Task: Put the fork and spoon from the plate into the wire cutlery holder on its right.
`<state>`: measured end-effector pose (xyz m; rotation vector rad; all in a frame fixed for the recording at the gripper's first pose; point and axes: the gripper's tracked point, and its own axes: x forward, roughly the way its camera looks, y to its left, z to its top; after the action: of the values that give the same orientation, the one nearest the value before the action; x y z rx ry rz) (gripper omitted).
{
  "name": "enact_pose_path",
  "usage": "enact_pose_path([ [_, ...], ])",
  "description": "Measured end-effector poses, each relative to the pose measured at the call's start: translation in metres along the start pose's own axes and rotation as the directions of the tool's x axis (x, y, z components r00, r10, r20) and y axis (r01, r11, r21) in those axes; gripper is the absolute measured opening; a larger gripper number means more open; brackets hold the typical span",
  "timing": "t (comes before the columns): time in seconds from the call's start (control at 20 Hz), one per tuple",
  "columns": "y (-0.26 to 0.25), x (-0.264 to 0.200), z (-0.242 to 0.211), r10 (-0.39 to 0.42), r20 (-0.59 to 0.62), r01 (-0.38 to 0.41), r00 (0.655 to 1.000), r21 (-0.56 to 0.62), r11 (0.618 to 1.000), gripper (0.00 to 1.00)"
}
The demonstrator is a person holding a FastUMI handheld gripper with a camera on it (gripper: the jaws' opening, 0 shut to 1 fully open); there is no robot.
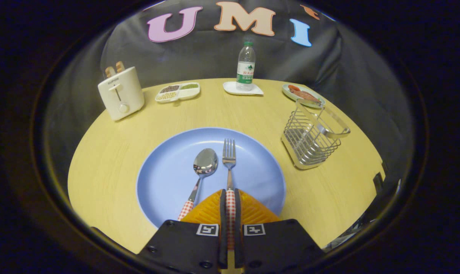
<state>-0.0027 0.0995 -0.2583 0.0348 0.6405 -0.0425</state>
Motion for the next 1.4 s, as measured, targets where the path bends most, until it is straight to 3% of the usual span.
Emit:
enact_pose_path([
  [0.45,-0.022,-0.032,0.043,-0.072,-0.082,0.069,0.994,-0.037,0.997,0.10],
  [0.8,-0.060,-0.068,0.110,-0.175,-0.147,0.180,0.974,0.023,0.983,0.10],
  [0.95,-0.077,-0.077,0.131,-0.190,-0.211,0.218,0.959,0.117,0.969,0.10],
  [1.1,-0.100,-0.079,0.135,-0.206,-0.323,0.278,0.924,0.193,0.941,0.10],
  [1.4,-0.132,-0.064,0.120,-0.164,-0.566,0.338,0.808,0.217,0.916,0.10],
])
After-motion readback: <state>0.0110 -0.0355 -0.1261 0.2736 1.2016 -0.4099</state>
